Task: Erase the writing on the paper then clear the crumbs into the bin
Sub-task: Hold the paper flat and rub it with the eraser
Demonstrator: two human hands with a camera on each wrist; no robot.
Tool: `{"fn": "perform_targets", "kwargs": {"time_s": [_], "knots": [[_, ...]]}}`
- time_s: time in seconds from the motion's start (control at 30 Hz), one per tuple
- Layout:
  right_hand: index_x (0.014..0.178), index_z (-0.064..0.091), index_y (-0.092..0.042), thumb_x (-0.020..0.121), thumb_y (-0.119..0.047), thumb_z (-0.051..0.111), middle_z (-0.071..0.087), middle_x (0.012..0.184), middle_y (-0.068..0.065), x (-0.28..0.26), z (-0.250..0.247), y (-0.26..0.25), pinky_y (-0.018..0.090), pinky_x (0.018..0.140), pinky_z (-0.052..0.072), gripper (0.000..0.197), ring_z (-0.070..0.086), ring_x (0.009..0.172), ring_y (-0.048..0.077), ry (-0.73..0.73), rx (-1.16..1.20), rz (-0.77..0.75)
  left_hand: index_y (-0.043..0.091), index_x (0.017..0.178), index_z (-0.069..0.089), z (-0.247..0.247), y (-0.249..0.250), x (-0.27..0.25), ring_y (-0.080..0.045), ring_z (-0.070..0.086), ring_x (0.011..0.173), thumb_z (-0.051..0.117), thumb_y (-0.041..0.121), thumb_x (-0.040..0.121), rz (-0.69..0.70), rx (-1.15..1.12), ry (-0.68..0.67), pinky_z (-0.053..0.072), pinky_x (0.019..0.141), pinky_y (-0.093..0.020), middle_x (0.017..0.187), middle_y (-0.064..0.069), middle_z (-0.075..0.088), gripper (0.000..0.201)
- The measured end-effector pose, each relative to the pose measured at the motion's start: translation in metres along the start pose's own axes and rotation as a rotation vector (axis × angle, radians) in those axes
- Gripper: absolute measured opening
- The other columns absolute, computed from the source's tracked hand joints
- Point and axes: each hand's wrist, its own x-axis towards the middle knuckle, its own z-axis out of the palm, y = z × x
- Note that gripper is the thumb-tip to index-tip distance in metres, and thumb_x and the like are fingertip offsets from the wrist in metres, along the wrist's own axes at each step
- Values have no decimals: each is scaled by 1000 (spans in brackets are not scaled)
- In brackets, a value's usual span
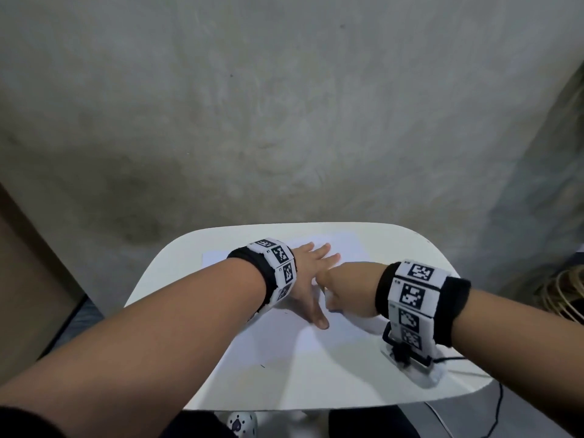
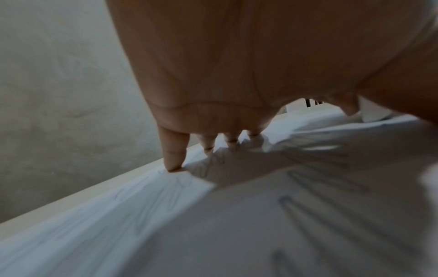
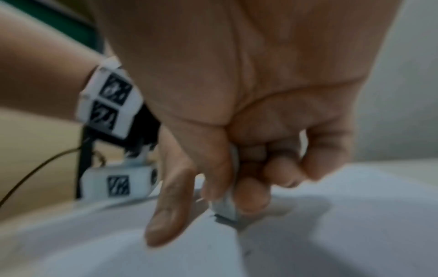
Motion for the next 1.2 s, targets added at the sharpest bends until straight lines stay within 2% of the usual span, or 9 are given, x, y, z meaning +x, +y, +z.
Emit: {"fn": "perform_targets", "kwargs": {"time_s": [0.13, 0.33, 0.47, 0.57, 0.7, 0.83, 0.97, 1.1, 1.2], "knots": [[132, 46, -12, 94, -19, 53, 61, 123, 8, 8, -8, 34, 34, 92, 46, 39, 58, 105, 26, 114, -36, 113, 36, 154, -16, -2, -1, -1, -17, -17, 151, 71, 72, 70, -10, 24, -22, 3, 119, -53, 162, 13, -23, 126], [135, 43, -12, 97, -19, 47, 58, 128, 9, -5, 6, 7, 28, 76, 34, 38, 55, 107, 26, 87, -34, -52, 33, 155, -17, 0, 0, 1, -20, -16, 151, 71, 72, 70, -7, 26, -21, 1, 120, -49, 163, 9, -22, 129], [105, 43, -22, 94, -16, 45, 63, 113, 2, 2, 3, 34, 33, 88, 48, 13, 54, 92, 22, 129, -20, 92, 34, 155, -18, -1, 0, -2, -19, -16, 151, 71, 70, 71, -12, 23, -26, 3, 119, -53, 162, 11, -23, 127], [113, 46, -19, 92, -14, 51, 59, 89, -1, -4, 11, 20, 30, 70, 42, 22, 52, 87, 23, 96, -23, -8, 34, 155, -18, -2, 1, -3, -18, -17, 151, 71, 71, 71, -18, 27, -23, 3, 120, -50, 162, 11, -24, 127], [115, 49, -16, 91, -11, 47, 63, 106, 3, -4, 6, 33, 34, 85, 47, 25, 52, 88, 22, 55, 33, 100, 34, 154, -19, -3, 0, -3, -18, -18, 151, 70, 70, 72, -11, 30, -36, 2, 119, -53, 162, 11, -25, 127], [121, 48, -15, 93, -16, 51, 58, 100, 1, -8, 14, 19, 27, 64, 40, 28, 49, 85, 21, 55, -28, 3, 35, 154, -19, -1, -1, -1, -18, -18, 151, 70, 73, 70, -16, 30, -35, 2, 119, -52, 161, 12, -25, 128], [115, 48, -15, 93, -16, 49, 60, 104, 0, -2, 9, 32, 31, 82, 44, 22, 51, 88, 21, 78, -10, 112, 35, 154, -20, -3, -1, -3, -17, -18, 150, 70, 71, 71, -14, 16, -44, 2, 119, -53, 161, 12, -26, 128], [111, 46, -17, 94, -16, 49, 55, 96, -2, -7, 16, 21, 27, 70, 39, 17, 48, 88, 21, 45, -6, -8, 34, 155, -19, -2, 1, -5, -17, -18, 151, 70, 71, 71, -12, 23, -30, 2, 119, -51, 162, 12, -25, 127], [101, 42, -18, 92, -12, 48, 52, 87, -3, -2, 8, 39, 32, 84, 45, 12, 48, 86, 20, 77, 77, 85, 34, 154, -19, -3, 1, -5, -17, -18, 151, 71, 70, 72, -14, 20, -34, 2, 119, -52, 161, 12, -25, 127]]}}
